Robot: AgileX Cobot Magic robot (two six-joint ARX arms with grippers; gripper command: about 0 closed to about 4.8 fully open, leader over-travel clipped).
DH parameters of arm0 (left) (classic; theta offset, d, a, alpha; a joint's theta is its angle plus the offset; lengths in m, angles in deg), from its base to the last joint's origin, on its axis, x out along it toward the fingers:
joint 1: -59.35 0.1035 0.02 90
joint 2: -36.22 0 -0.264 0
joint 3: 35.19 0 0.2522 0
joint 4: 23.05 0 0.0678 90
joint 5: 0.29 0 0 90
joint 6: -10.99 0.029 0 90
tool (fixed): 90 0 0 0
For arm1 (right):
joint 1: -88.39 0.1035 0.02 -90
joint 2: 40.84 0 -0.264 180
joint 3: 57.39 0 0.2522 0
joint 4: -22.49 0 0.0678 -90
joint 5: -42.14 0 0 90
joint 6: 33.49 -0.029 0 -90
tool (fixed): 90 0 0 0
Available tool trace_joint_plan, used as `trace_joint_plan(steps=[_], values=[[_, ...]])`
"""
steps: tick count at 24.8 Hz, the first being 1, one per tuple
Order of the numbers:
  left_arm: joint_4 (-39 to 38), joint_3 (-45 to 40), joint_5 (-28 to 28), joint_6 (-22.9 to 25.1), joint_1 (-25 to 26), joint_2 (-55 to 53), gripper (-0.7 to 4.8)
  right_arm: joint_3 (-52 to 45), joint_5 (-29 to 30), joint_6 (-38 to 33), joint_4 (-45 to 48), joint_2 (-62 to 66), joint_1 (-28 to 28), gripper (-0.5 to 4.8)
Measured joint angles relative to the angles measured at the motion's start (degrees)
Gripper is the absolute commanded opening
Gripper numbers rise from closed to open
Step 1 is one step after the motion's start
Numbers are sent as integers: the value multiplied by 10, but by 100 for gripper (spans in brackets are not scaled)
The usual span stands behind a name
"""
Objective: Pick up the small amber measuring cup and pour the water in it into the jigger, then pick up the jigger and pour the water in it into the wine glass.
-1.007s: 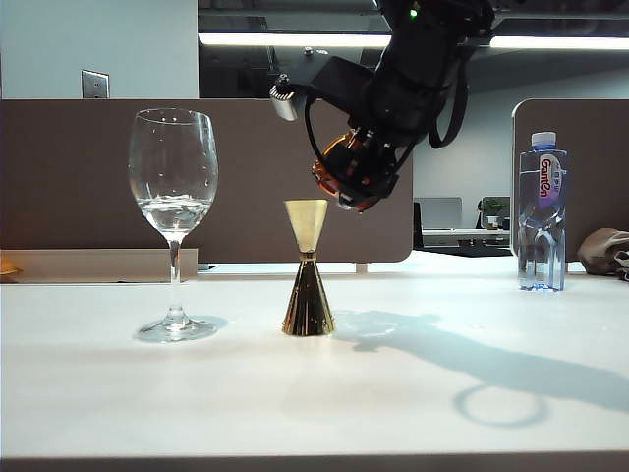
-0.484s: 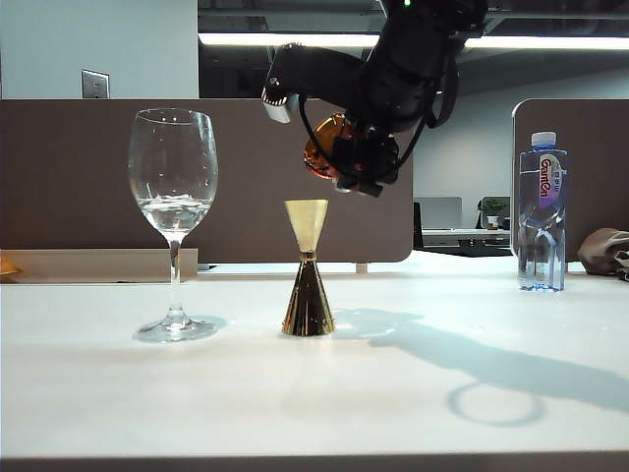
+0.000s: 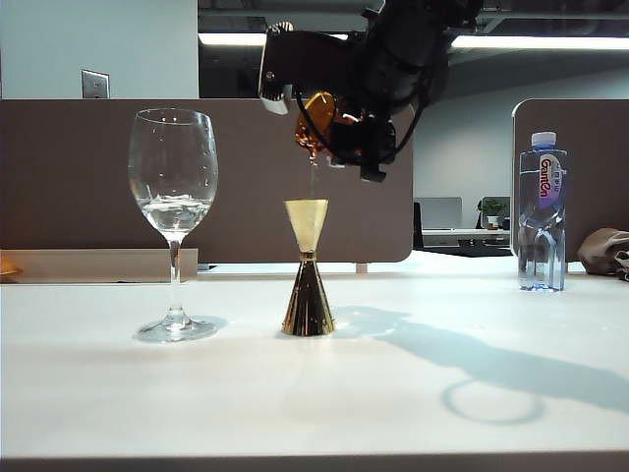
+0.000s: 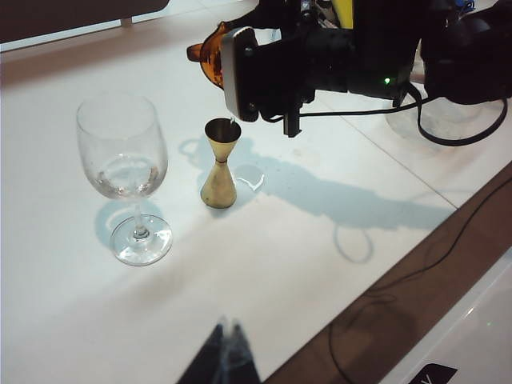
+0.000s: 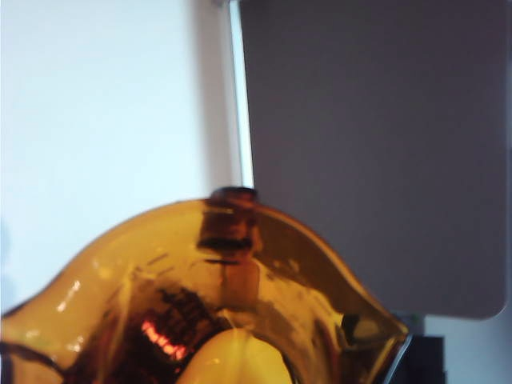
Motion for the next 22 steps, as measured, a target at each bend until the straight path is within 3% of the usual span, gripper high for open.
trace_joint_plan(steps=[22], values=[[0,0,0,0,0,0,-2,1,35,138,52,14,-1,-6]])
